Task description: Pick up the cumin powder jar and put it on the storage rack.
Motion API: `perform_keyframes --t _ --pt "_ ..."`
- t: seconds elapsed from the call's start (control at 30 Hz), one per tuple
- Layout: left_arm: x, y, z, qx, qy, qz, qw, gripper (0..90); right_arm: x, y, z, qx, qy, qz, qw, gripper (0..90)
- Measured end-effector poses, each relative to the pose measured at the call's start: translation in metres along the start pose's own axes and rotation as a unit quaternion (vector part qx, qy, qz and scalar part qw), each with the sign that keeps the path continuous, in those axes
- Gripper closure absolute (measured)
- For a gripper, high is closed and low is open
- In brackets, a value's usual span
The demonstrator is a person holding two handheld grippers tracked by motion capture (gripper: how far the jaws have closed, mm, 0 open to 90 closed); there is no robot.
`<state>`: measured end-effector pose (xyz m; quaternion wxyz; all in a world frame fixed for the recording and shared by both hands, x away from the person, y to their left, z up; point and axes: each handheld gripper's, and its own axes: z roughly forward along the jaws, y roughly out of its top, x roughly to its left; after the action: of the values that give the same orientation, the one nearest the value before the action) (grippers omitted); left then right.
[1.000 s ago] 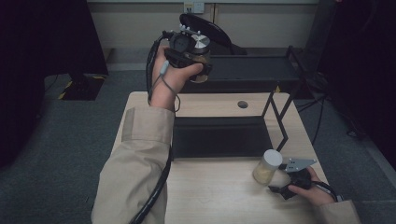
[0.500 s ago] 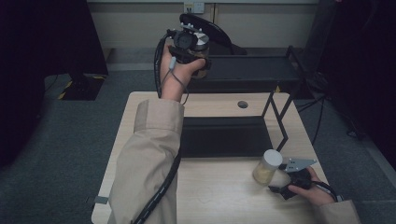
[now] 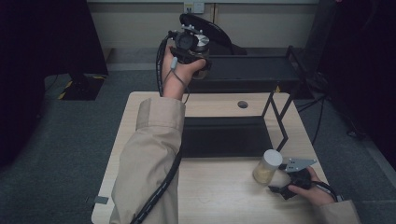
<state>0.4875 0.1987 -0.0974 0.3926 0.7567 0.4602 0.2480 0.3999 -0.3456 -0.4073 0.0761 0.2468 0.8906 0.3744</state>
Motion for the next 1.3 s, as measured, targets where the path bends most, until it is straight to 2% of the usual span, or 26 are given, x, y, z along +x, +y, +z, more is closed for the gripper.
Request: perform_keyframes --t 0.23,0.33,0.67,0.8,0.87,1.03,1.23,1.3 --pt "0.000 -0.003 -0.001 -0.012 0.000 -0.003 0.9999 29.9 0.000 0.000 0.000 0.000 0.000 0.000 1.0000 0.0" --pt "-0.002 -0.003 -0.001 -0.009 0.002 0.000 1.0000 28.3 0.000 0.000 0.000 0.000 0.000 0.000 1.0000 0.0" --pt "-0.007 -0.008 0.000 -0.006 0.006 -0.014 0.9999 15.1 0.000 0.000 0.000 0.000 0.000 0.000 1.0000 0.0" --pt "-0.010 -0.011 -0.004 -0.003 0.011 -0.003 0.9999 10.2 0.000 0.000 0.000 0.000 0.000 0.000 1.0000 0.0" --pt "-0.010 -0.015 -0.007 -0.011 0.011 -0.008 0.9998 7.6 0.000 0.000 0.000 0.000 0.000 0.000 1.0000 0.0" --pt "-0.009 -0.026 -0.014 -0.026 -0.002 -0.007 0.9996 1.5 0.000 0.000 0.000 0.000 0.000 0.000 1.0000 0.0" --pt "-0.004 -0.043 -0.018 -0.044 -0.021 0.007 0.9988 1.5 0.000 0.000 0.000 0.000 0.000 0.000 1.0000 0.0" --pt "-0.003 -0.048 -0.021 -0.052 -0.029 0.003 0.9982 1.4 0.000 0.000 0.000 0.000 0.000 0.000 1.0000 0.0"
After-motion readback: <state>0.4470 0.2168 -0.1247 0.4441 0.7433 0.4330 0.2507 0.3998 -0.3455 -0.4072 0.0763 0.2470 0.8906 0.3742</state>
